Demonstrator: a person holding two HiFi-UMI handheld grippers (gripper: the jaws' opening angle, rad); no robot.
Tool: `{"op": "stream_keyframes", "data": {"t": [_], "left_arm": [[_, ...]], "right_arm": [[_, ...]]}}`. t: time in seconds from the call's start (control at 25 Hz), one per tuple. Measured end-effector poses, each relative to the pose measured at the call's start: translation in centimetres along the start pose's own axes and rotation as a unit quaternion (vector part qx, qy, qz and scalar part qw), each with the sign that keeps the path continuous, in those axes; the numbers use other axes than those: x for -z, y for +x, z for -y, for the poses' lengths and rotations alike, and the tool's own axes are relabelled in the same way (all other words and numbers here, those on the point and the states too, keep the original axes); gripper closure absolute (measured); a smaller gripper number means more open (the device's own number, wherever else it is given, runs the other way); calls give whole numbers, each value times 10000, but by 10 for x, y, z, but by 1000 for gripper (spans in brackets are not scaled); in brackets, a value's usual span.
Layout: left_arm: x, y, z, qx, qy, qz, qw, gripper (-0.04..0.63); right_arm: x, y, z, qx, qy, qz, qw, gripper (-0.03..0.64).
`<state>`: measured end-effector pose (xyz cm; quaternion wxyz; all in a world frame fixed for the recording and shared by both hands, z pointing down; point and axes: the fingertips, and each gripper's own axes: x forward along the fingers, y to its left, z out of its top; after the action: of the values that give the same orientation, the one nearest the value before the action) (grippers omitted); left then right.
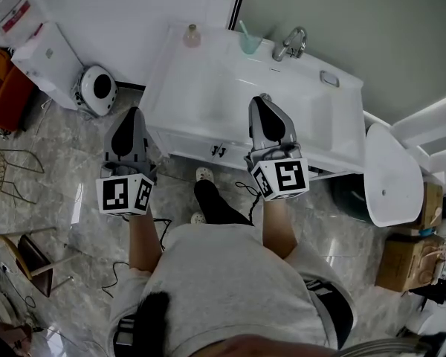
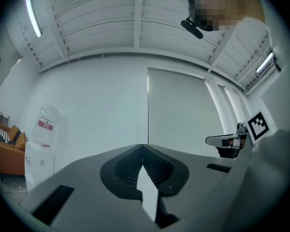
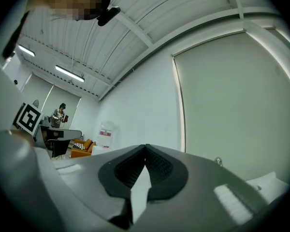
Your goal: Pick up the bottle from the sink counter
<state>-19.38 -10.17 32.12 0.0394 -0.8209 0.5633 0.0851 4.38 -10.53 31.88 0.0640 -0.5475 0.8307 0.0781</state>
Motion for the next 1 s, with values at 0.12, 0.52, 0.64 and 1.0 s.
{"op": "stream_keyframes", "data": {"t": [0.12, 0.52, 0.64, 1.0], "left_arm": [[-4, 12, -11, -45, 51, 64, 10000, 588], [-14, 85, -32, -95, 182, 255, 9995, 588], [-13, 109, -35, -76, 192, 254, 9995, 588], [-9, 166, -38, -58, 302, 195, 9993, 588]], "right_arm": [[-4, 18, 7, -10, -53, 85, 9999, 607], [-14, 93, 44, -153, -123, 323, 9993, 609], [-13, 113, 60, -125, -56, 368, 9992, 608], [-8, 163, 96, -215, -47, 416, 9989, 608]]}}
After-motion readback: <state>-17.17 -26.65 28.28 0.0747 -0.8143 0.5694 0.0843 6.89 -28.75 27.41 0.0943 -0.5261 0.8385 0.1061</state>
